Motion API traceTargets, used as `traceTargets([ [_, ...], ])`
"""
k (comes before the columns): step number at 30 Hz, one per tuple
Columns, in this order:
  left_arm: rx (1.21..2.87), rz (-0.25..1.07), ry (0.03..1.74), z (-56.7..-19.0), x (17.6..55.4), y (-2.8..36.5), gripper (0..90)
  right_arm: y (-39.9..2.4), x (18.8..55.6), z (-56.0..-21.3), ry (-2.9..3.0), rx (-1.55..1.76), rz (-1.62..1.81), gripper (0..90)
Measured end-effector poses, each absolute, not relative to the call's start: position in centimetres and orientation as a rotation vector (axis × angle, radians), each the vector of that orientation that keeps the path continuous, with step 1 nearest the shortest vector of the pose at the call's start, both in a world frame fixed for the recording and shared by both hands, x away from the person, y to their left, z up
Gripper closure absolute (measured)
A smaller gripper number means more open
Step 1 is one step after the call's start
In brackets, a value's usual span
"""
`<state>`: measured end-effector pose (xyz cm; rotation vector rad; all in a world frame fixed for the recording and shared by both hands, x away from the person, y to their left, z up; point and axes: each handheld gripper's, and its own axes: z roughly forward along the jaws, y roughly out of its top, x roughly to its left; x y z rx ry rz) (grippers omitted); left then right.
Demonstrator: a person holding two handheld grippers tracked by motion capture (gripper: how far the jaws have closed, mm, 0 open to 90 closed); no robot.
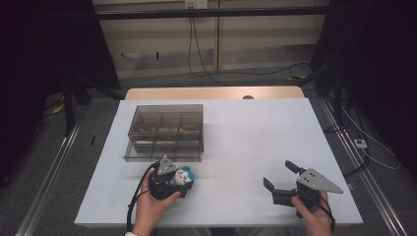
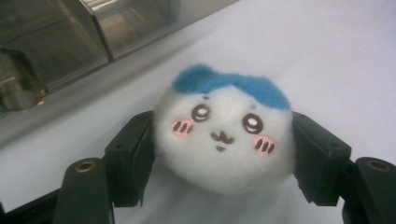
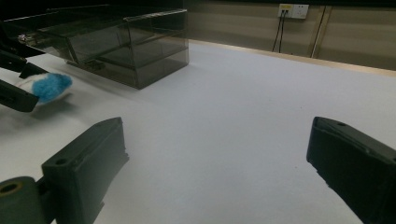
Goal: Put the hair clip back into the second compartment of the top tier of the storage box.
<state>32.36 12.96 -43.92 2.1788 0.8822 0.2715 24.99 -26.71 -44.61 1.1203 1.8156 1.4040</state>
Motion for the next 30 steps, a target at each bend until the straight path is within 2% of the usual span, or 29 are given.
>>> traceTargets([
  [14,2.163,0.180,0.843,-42.2,32.1,14.3,30.8,-26.8,25.0,-44.6,1.817,1.116,1.407,3.9],
  [30,2.159,0.139,0.813,-41.3,32.1,15.2,31.1,-26.8,25.0,-44.6,1.817,1.115,1.409,3.9],
])
